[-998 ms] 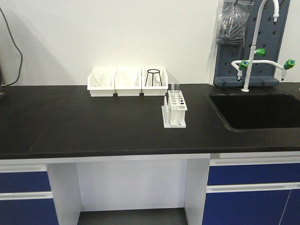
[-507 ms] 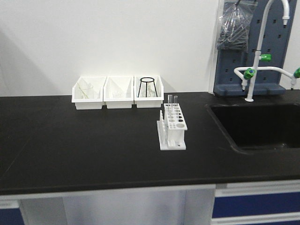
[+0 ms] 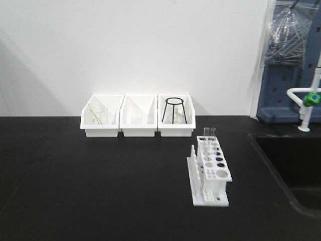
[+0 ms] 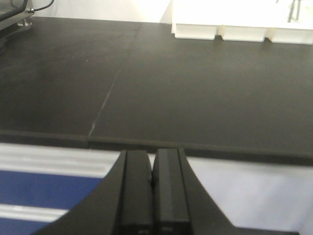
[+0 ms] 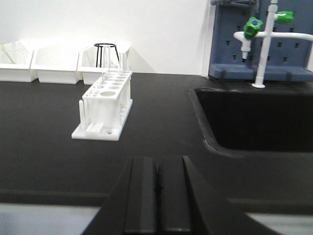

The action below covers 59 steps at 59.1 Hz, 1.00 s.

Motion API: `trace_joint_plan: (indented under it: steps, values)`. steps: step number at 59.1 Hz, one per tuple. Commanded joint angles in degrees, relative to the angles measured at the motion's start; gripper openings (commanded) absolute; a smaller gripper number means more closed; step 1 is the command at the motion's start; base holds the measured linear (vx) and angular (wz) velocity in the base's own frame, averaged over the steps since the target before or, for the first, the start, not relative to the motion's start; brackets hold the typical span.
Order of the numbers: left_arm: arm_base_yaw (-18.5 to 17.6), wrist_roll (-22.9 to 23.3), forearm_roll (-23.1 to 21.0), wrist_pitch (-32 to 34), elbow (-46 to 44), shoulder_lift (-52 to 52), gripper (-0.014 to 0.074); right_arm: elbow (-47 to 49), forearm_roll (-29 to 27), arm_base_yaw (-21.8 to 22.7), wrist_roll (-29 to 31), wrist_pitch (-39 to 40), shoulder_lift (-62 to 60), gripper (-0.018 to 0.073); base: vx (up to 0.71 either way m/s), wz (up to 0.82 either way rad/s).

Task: Flip and reinsert test tube from rack
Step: 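Move the right gripper toward the clear test tube in the rack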

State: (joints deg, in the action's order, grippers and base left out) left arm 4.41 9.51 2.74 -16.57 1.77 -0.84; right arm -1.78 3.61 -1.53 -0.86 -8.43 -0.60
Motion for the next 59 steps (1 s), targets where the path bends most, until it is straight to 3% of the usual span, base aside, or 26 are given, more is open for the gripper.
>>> trace_joint_plan:
  steps: [1, 59]
  values:
    - [-0.39, 0.01, -0.21, 4.99, 0.05, -0.72, -0.0006, -0.04, 0.05, 0.36, 0.38, 4.69, -0.56, -0.0013, 0.39, 0.11]
    - [-0.39, 0.01, -0.21, 4.99, 0.05, -0.72, -0.0006, -0.04, 0.05, 0.36, 0.43, 4.69, -0.56, -0.0011, 0.23, 0.03]
